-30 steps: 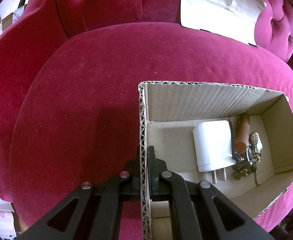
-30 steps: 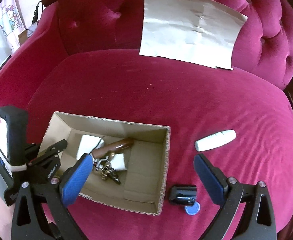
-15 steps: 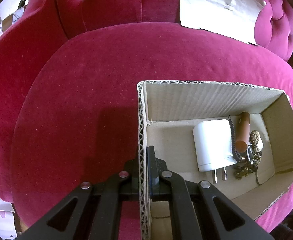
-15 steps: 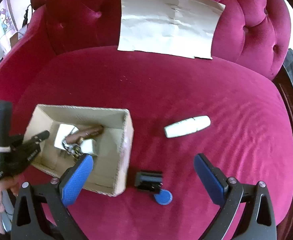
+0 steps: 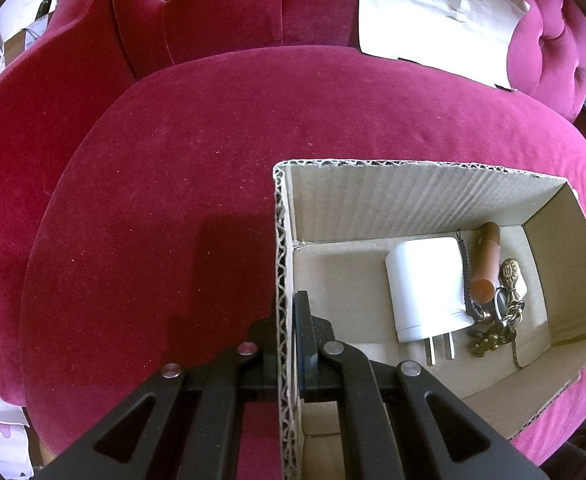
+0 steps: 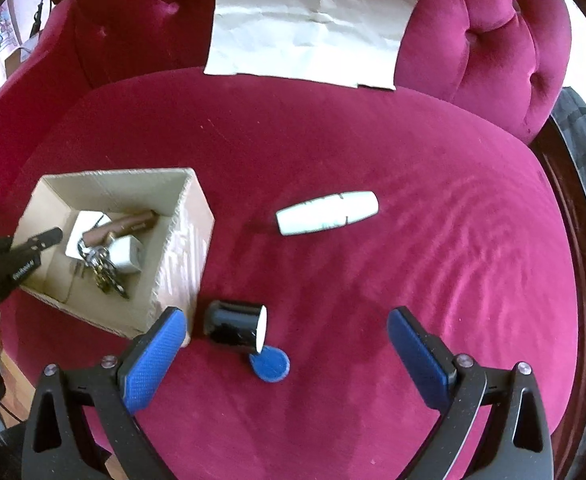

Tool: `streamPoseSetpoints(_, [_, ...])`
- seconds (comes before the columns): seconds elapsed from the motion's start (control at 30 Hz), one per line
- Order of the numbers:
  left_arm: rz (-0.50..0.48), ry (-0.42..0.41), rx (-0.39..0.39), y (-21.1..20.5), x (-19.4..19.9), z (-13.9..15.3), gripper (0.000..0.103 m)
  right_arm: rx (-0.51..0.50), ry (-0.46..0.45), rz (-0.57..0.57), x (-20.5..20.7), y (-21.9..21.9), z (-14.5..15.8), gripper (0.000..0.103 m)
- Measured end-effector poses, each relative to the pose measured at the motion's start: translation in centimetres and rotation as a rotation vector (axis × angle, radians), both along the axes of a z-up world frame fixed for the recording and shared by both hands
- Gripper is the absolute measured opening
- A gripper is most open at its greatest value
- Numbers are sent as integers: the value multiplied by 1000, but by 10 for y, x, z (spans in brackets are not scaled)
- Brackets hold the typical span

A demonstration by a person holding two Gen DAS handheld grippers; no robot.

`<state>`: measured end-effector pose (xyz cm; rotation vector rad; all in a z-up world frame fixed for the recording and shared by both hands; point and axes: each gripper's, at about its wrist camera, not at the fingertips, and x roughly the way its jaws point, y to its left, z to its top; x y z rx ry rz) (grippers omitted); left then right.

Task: Organize rigid objects
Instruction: 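Move the right gripper back toward the remaining items, then grasp the blue round tag with the right gripper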

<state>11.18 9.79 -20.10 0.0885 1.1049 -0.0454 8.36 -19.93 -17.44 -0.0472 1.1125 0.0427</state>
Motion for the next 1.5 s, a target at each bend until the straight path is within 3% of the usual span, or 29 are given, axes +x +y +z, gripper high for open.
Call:
streamPoseSetpoints(0.97, [0, 0, 1, -1, -1, 0, 3, -33, 135, 49, -5, 14, -81, 103])
streamPoseSetpoints(1.23, [1, 0, 0, -1, -1, 0, 3, -7, 139, 47, -1, 15, -86, 102])
streamPoseSetpoints(1.33, [1, 0, 1, -1, -1, 0, 3, 1, 134, 52, -1, 8, -86, 96])
streamPoseSetpoints(1.43, [2, -1, 2, -1, -1, 0, 3, 4, 127, 62, -3, -3, -75, 77])
streamPoseSetpoints(1.47, [3, -1, 3, -1, -2, 0, 3, 15, 127, 64, -4, -6, -72, 62])
streamPoseSetpoints(1.5, [4, 0, 2, -1, -2, 0, 3, 28, 126, 65, -7, -7, -71, 36])
